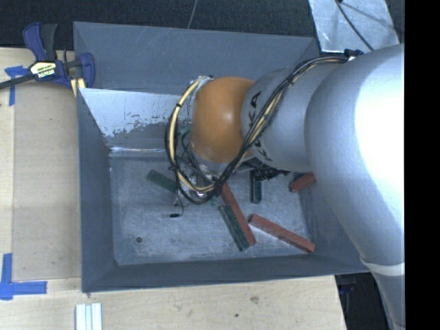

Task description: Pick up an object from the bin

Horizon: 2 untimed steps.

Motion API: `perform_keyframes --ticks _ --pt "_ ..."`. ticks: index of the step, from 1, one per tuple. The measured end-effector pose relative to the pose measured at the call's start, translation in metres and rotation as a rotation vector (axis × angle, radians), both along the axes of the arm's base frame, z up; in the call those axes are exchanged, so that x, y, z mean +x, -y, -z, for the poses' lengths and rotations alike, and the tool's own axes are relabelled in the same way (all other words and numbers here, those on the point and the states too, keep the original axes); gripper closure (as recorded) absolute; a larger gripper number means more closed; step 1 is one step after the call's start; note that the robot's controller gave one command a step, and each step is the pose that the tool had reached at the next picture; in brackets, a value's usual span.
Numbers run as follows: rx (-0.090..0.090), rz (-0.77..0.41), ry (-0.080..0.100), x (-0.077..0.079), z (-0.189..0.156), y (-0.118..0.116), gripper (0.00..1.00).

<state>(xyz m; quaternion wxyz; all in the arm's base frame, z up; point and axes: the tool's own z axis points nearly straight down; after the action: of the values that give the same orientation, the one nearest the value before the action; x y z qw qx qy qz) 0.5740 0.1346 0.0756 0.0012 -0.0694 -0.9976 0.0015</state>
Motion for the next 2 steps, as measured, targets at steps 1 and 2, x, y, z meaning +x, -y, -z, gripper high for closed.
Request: perform_keyframes --ticks 1,2 --pt "0.003 0.033 0.002 0.010 -0.050 -0.007 1.00" --pt "0.003 0.034 0.004 -0.003 -0.096 0.021 1.00"
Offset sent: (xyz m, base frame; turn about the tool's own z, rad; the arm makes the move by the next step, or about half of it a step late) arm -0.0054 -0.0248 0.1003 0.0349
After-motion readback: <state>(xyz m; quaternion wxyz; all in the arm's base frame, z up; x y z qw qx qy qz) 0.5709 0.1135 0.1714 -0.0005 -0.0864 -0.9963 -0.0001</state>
